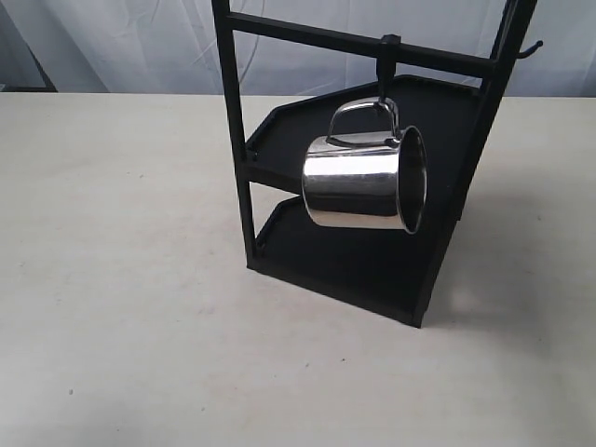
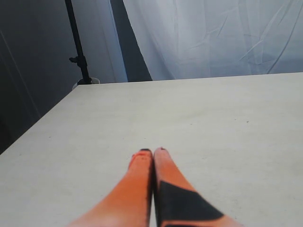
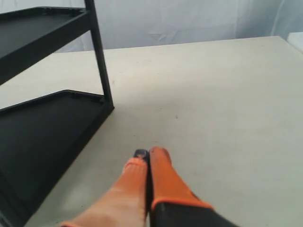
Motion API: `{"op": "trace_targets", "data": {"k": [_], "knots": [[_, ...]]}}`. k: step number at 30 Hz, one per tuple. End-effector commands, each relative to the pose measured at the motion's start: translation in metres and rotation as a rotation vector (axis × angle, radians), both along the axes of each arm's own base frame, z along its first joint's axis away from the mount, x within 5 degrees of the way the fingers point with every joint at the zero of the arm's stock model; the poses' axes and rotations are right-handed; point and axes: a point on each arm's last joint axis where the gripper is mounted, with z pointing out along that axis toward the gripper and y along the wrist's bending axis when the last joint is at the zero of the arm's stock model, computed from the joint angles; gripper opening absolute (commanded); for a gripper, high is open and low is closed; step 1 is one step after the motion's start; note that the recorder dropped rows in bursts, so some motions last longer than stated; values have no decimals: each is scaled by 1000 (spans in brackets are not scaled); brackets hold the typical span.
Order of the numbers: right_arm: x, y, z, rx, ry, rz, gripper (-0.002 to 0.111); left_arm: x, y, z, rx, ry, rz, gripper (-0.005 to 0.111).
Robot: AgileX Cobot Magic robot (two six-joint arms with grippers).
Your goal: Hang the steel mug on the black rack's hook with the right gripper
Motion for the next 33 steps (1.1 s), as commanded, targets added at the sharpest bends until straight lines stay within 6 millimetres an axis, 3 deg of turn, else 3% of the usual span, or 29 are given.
{"op": "trace_targets", "data": {"k": [1,33], "knots": [[-6,-4,1,-9,-33,-56,-1,0,0,1,-3,-13,0,2],[-14,-3,1,-32,-67,-50,-1,0,0,1,-3,-13,0,2]]}}
